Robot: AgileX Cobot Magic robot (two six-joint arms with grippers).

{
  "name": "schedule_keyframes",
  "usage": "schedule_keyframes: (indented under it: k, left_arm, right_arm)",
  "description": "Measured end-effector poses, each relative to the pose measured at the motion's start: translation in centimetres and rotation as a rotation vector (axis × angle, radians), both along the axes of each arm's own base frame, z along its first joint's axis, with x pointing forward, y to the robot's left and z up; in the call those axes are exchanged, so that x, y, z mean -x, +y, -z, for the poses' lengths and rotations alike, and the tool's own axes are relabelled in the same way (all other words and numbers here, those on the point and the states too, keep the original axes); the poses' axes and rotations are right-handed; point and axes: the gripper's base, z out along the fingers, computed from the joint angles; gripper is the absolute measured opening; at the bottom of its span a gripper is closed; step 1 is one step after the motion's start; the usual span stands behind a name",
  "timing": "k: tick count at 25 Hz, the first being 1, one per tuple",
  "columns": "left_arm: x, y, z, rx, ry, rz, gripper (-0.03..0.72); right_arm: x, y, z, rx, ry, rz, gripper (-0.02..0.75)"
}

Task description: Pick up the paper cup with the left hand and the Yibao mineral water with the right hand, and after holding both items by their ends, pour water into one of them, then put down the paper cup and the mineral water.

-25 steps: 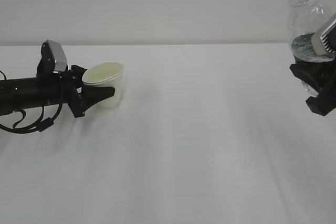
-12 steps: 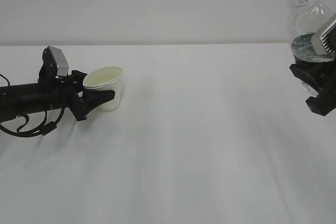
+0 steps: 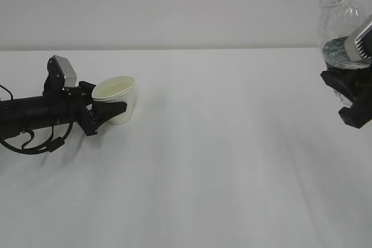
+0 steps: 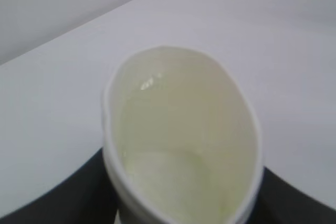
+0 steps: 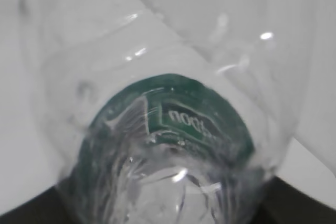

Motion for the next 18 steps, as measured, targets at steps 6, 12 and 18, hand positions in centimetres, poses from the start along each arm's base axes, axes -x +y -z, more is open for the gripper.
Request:
schedule_keyframes:
  k: [6,12,18]
  left_arm:
    - [0.0,0.0,0.0,0.0,0.0,0.0,0.458]
    - [0.0,0.01,0.01,-0.002,0.0,0.0,0.487]
    - [0.0,0.0,0.0,0.02,0.028,-0.007,0.566]
  right_arm:
    - [0.0,0.0,0.0,0.0,0.0,0.0,0.407]
    - [0.0,0.0,0.0,0.001,0.0,0.0,0.407]
    - [0.0,0.0,0.0,0.001,0.0,0.0,0.407]
